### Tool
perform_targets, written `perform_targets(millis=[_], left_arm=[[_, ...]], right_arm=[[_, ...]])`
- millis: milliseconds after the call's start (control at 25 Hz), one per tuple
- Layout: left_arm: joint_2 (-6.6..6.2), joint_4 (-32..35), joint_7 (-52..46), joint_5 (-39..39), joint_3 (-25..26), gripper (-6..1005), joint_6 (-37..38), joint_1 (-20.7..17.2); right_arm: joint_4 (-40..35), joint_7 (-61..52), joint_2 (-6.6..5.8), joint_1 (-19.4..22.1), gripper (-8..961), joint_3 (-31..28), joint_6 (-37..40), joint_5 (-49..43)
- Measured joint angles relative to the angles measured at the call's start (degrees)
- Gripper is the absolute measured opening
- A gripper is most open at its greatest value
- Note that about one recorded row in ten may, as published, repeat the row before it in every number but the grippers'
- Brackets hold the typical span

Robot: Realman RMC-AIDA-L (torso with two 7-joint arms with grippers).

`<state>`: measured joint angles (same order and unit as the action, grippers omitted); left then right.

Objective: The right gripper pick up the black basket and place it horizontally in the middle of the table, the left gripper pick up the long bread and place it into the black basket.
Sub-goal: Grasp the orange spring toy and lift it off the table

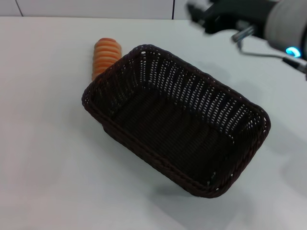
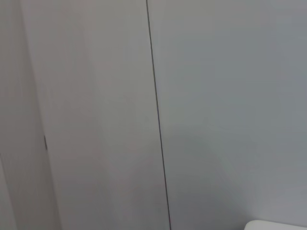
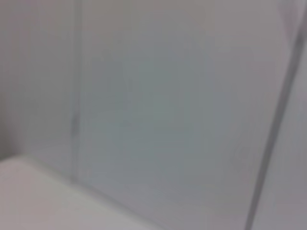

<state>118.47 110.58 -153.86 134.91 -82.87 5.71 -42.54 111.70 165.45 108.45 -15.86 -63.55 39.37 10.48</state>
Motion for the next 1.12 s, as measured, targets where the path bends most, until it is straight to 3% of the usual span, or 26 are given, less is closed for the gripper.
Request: perform_targets(millis=[80, 120, 160, 200, 240, 320, 680, 720, 800, 920, 1000, 1120], left_arm=[[0.01, 0.1, 0.0, 0.0, 0.2, 858, 0.0, 0.0], [0.01, 0.1, 0.0, 0.0, 0.2, 858, 0.0, 0.0], [0.02, 0.1, 0.0, 0.0, 0.3, 858, 0.0, 0.0], [0.02, 0.1, 0.0, 0.0, 0.3, 858, 0.0, 0.0], [0.08, 0.1, -0.2, -0.1, 0.3, 858, 0.2, -0.1], [0.09, 0.1, -0.4, -0.4, 0.3, 858, 0.2, -0.1], [0.07, -1.0, -0.4, -1.9, -1.0, 858, -1.0, -0.4], [0.12, -0.9, -0.6, -2.2, -2.9, 858, -1.4, -1.1], [0.09, -0.4, -0.4, -2.2, -6.5, 858, -3.0, -1.8], [0.03, -0.4, -0.1, -2.1, -9.6, 858, -4.9, -2.1], [-0.03, -0.8, 0.4, -1.8, -12.5, 858, -6.8, -2.2], [-0.14, -2.6, 0.9, -1.7, -14.1, 858, -8.4, -0.9]], right_arm=[[0.2, 0.0, 2.58, 4.8, 435, -1.1, -4.8, -5.1], [0.2, 0.0, 4.38, 7.2, 427, -1.6, -6.8, -8.6], [0.3, -0.1, 7.58, 10.5, 415, -2.0, -7.7, -15.3], [0.5, -0.1, 9.0, 11.7, 403, -2.0, -7.6, -18.5], [0.5, -0.1, 9.0, 11.7, 390, -2.0, -7.6, -18.5], [0.2, -0.1, 10.39, 12.9, 366, -1.1, -7.8, -23.4], [-6.0, -0.1, 10.19, 10.0, 330, 0.4, -16.4, -32.8], [-6.8, -0.1, 10.13, 9.8, 330, -0.2, -18.6, -33.5], [-8.7, -0.3, 9.53, 8.6, 330, -1.6, -22.8, -33.4], [-11.6, -1.3, 6.99, 4.7, 330, -2.4, -25.8, -31.1], [-13.1, -1.3, 7.04, 3.7, 331, -2.3, -26.7, -31.5], [-16.3, -1.2, 9.41, 4.2, 331, -2.0, -32.0, -35.9]])
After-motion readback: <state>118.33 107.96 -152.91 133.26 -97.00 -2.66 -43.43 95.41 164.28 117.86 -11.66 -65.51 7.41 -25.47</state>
